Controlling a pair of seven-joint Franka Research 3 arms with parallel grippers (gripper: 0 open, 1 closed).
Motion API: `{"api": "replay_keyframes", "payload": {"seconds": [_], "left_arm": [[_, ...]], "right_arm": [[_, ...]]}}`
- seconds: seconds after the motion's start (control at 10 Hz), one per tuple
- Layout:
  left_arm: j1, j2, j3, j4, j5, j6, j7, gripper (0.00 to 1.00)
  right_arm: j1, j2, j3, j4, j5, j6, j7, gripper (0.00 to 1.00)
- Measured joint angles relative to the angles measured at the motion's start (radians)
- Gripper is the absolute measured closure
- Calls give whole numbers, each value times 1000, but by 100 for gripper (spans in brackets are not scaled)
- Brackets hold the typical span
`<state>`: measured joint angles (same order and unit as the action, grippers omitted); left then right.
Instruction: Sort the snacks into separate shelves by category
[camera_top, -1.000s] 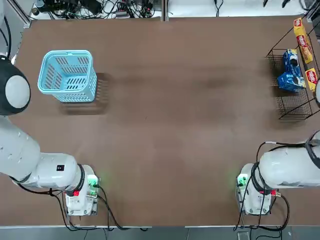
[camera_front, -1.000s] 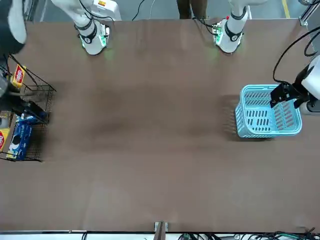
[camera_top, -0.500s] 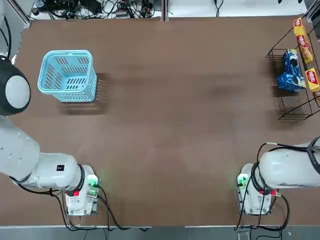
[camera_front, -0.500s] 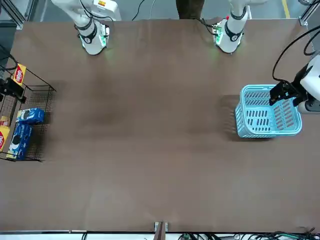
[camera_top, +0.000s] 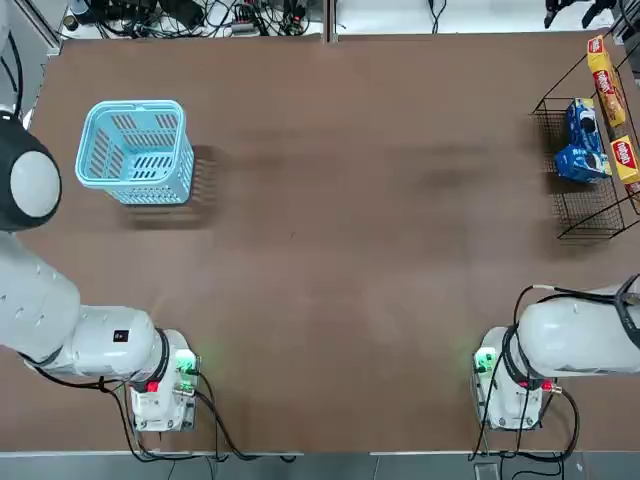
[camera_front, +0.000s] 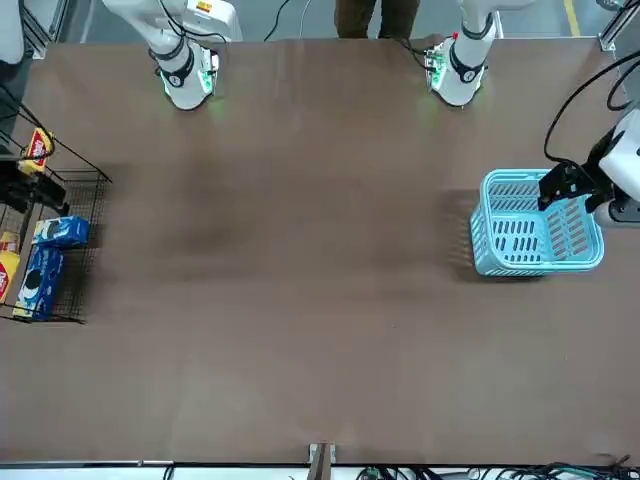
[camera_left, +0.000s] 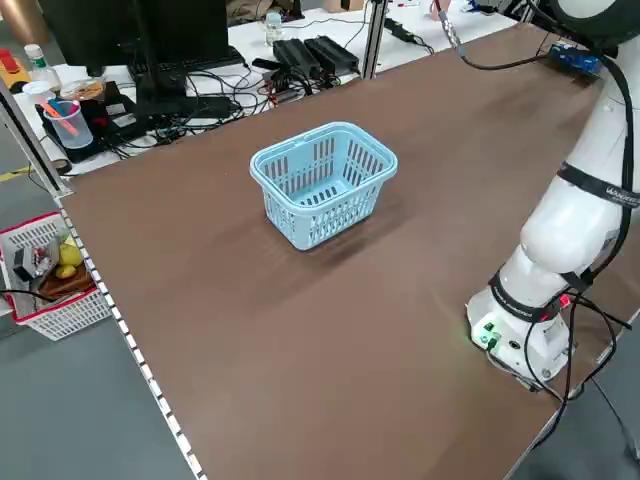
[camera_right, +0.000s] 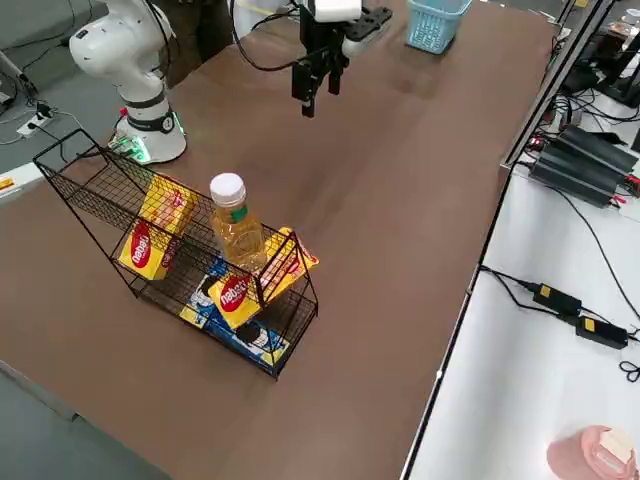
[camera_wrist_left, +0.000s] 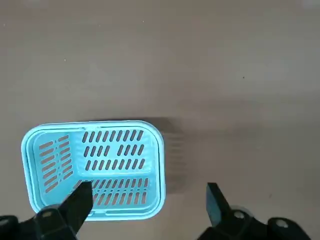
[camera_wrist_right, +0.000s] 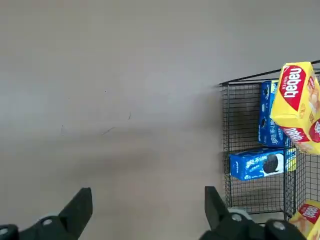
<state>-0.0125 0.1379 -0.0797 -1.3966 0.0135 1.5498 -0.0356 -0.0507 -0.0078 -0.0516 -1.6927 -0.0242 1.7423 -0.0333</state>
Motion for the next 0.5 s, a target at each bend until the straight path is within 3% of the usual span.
{"api": "replay_keyframes", "payload": {"seconds": [0.5], "left_arm": [[-2,0,-2,1,0,0,0,0]], "right_arm": [[16,-46,33,1,0,-54,0,1]]}}
